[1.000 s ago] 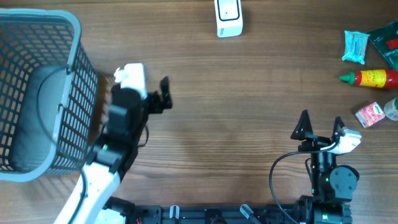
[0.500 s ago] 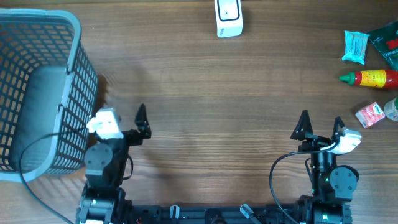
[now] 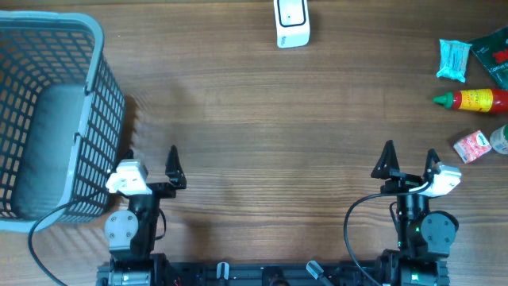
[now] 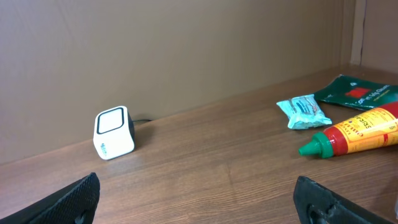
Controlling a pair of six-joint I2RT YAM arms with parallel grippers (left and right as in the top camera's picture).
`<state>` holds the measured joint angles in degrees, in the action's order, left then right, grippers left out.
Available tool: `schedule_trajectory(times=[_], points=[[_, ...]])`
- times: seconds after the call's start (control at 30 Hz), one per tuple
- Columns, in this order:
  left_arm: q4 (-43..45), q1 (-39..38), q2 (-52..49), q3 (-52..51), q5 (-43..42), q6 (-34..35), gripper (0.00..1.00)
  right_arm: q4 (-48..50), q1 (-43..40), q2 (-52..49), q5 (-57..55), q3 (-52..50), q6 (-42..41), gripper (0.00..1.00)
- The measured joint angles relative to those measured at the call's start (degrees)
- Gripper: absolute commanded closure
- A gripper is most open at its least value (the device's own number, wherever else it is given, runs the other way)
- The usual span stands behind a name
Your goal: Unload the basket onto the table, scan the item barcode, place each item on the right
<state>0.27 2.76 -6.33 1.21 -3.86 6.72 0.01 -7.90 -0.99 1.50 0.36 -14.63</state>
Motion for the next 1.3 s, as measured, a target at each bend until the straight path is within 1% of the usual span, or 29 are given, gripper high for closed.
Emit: schedule_trajectory(times=[0.17,0.4,0.63,1.3], points=[[-4.33,0.0,3.63,-0.44,-0.15,-0.55,0.0,0.0,0.0,0.0,0.0,0.0,0.02,0.0],[-4.37,-0.5,5.16,-0.44,-0.04,-0.68,0.0,0.0,0.0,0.0,0.0,0.0,0.0,0.0],[-4.39,-3.69,5.49,-0.44,0.15,-0.68,0.0,0.0,0.0,0.0,0.0,0.0,0.0,0.0],[-4.42,-3.8,5.49,-0.44,0.55,-0.68,0.0,0.0,0.0,0.0,0.0,0.0,0.0,0.0]])
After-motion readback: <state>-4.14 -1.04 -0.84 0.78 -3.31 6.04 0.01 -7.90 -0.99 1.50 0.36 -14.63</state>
